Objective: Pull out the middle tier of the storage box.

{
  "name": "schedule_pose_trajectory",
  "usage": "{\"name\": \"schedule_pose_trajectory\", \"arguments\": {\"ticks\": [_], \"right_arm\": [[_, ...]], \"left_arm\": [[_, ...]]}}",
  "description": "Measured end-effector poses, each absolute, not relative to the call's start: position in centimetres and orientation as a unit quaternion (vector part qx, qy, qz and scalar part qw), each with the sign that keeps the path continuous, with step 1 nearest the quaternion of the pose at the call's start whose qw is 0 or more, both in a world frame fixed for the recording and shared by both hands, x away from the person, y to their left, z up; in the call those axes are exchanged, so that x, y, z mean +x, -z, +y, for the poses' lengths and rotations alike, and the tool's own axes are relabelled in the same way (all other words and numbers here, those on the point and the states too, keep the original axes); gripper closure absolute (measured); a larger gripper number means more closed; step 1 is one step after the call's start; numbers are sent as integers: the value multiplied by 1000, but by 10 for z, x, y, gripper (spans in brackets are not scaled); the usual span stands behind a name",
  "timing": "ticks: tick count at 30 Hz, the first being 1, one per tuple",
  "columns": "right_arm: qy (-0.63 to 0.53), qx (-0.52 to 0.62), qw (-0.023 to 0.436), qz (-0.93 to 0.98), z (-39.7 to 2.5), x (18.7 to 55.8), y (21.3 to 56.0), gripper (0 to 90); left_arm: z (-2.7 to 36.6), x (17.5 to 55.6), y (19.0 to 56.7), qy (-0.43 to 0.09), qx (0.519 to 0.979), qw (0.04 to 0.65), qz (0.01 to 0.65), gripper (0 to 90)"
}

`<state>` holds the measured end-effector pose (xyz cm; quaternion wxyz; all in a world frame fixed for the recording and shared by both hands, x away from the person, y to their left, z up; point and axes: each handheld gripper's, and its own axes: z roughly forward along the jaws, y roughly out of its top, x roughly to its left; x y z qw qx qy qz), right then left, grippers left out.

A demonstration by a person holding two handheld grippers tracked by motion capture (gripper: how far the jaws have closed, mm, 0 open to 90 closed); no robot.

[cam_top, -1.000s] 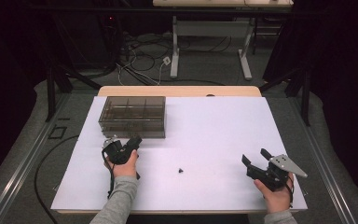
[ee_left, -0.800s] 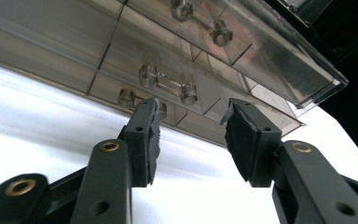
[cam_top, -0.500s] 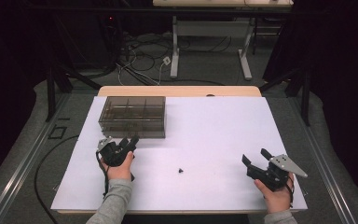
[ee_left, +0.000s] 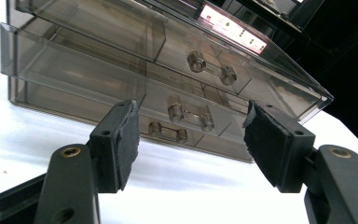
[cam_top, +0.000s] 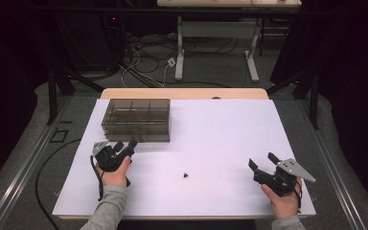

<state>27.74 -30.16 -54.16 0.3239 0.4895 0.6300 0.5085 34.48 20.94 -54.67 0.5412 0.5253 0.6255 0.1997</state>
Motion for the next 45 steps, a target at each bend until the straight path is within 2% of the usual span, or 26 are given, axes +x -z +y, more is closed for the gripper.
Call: {"name": "schedule_pose_trajectory", "arguments": {"ticks": [10,24,30,45], "right_arm": [[-507,492,324,629,-302,277,542,196],[-507,492,324,629,-301,277,542,196],[-508,493,323,628,-300,277,542,196],[-508,493,324,628,-300,278,543,196]], "left_arm": [[221,342,541,-205,527,529,633,338],[227,337,524,-232,590,495,595,361],[231,337,518,-228,598,493,589,376],[245,343,506,-227,633,472,571,222]]}}
